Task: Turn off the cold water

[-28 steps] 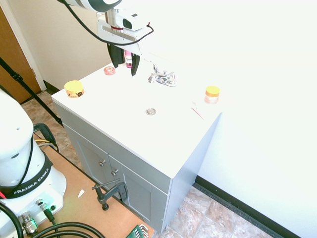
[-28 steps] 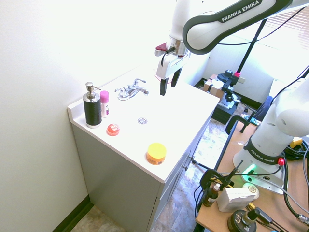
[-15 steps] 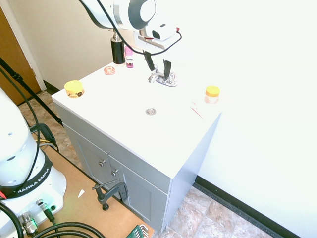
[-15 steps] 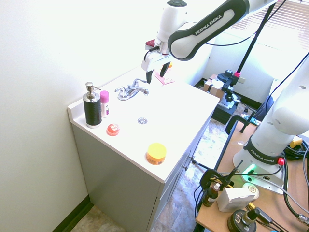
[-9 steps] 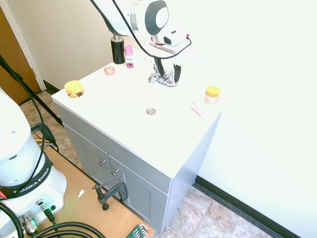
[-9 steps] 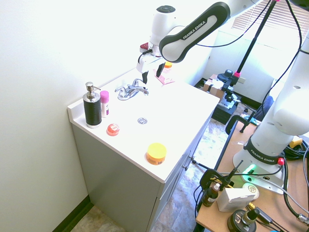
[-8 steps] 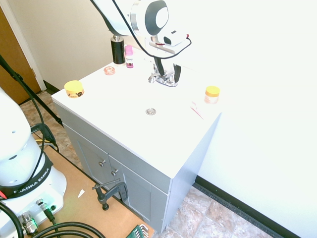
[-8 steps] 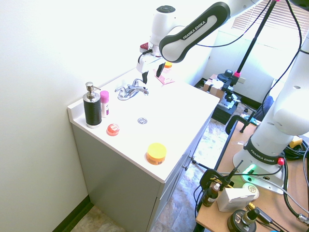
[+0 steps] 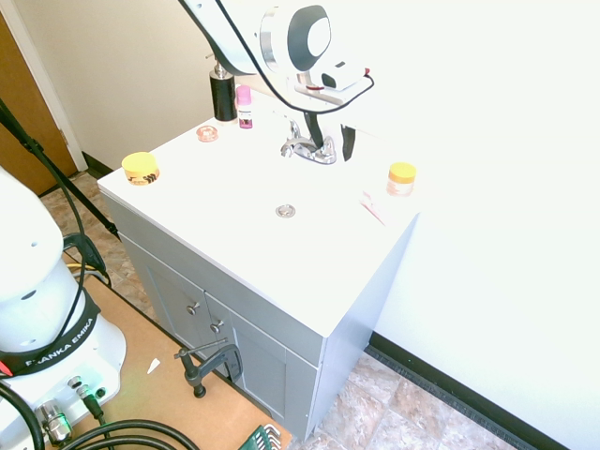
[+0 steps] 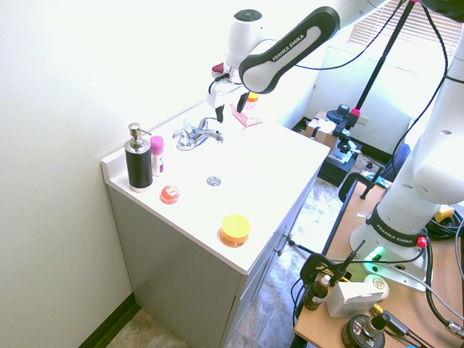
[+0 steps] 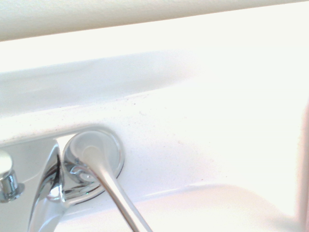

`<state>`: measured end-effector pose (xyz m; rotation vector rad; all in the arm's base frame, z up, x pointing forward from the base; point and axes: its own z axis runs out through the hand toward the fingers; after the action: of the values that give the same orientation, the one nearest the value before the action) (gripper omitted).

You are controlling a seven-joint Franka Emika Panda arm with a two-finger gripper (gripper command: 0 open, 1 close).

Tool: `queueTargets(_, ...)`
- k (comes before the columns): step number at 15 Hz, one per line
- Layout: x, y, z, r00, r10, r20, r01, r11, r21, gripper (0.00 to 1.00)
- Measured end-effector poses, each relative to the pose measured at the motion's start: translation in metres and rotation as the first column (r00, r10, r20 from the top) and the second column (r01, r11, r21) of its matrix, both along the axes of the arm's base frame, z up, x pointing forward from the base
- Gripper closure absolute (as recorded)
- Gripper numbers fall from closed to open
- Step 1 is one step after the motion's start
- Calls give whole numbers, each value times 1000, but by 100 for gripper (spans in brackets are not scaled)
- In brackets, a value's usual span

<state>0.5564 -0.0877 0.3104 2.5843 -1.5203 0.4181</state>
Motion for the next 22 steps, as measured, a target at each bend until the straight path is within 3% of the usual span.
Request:
queueTargets(15,32,-9,-1,998,-38,51,39,999,-31,0)
queueTargets(22,-27,64,52,997,67,36,-68,997,43,0)
